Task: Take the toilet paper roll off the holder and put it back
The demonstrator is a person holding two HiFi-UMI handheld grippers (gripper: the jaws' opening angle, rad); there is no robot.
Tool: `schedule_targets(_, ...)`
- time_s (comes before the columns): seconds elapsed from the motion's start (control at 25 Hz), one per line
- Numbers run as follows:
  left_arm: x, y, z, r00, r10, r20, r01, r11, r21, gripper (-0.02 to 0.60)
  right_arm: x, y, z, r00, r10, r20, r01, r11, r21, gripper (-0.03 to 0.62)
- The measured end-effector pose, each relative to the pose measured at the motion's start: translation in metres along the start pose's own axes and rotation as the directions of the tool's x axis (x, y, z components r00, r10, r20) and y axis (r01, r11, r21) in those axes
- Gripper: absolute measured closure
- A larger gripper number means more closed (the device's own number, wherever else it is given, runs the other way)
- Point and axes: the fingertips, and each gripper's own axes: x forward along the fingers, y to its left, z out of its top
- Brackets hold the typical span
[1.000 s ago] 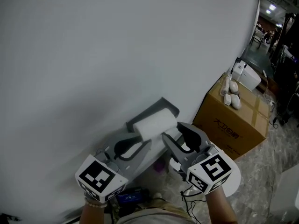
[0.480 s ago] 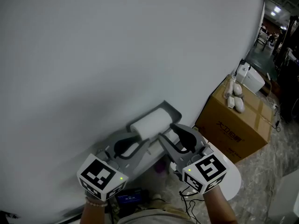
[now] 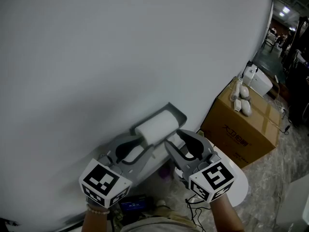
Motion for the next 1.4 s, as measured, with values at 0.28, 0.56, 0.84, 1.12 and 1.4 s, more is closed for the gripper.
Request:
schedule_targets(0.28, -0.019, -0.001, -0.003, 1.0, 0.023, 0.012, -0.023, 1.0, -0.018, 0.465, -0.015, 0.006, -0.007, 0.998, -0.066, -0.001, 0.066, 0.997, 0.028, 0.421)
schedule_targets(0.56, -0.05, 0.003, -0.015, 0.997, 0.075, 0.016, -0.073, 0.995, -0.06, 0.558, -0.034, 0.026, -0.017, 0.985, -0.168, -0.027, 0.169, 0.985, 0.036, 0.461)
schedule_targets(0.84, -0.071, -0.009, -0.039, 0.998, 0.06, -0.034, -0.062, 0.997, -0.047, 0.588, -0.055, 0.049, -0.033, 0.964, -0.26, -0.052, 0.262, 0.964, 0.05, 0.545)
schedule_targets(1.12, -0.088, -0.025, -0.066, 0.996, 0.03, -0.084, -0.034, 0.998, -0.048, 0.588, -0.071, 0.079, -0.048, 0.952, -0.294, -0.081, 0.299, 0.953, 0.055, 0.545)
schedule_targets(1.4, -0.112, -0.04, -0.085, 0.992, 0.014, -0.125, -0.021, 0.998, -0.06, 0.588, -0.087, 0.108, -0.061, 0.947, -0.305, -0.104, 0.313, 0.946, 0.082, 0.545)
